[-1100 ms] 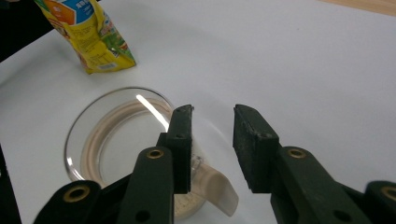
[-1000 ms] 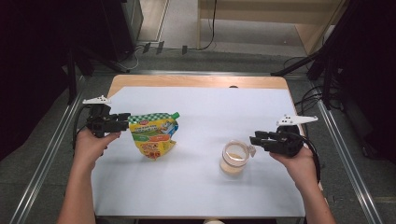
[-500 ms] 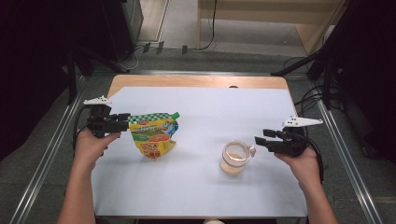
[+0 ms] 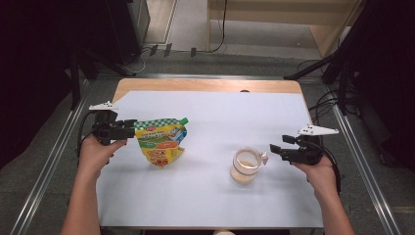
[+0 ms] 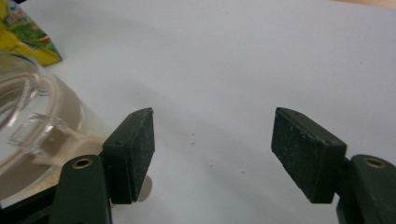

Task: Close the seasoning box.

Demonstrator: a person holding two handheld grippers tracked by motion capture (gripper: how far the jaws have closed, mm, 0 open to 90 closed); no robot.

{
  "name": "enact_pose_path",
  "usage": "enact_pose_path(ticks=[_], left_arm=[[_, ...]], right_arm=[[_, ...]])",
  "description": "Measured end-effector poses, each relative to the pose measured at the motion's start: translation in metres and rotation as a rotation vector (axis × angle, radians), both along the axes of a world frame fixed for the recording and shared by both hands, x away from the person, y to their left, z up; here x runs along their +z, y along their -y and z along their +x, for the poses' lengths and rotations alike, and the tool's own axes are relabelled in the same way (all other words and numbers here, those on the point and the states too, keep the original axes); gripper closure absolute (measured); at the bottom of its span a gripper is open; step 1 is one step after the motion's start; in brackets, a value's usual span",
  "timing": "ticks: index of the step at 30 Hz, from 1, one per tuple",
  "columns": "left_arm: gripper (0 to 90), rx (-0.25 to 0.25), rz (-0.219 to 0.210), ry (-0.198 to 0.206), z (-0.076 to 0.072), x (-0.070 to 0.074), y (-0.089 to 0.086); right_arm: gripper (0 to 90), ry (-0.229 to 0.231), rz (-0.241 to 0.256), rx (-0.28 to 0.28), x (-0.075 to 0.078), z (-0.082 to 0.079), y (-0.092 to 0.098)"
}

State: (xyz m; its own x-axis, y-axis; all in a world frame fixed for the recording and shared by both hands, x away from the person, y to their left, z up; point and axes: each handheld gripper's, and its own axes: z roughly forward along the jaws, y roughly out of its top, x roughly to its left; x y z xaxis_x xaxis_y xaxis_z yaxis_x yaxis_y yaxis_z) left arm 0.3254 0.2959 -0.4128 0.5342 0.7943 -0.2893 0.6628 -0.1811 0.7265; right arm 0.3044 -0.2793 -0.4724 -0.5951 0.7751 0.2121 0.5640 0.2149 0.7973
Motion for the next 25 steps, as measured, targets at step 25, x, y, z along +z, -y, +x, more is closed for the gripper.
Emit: enact_pose_path(ticks=[25], left_arm=[[35.5,-0.005,0.000,0.009,0.000,-0.003,0.002]], right_arm=[[22.2,-0.045,-0.011,-0.038,-0.012,0.004,-0.002]])
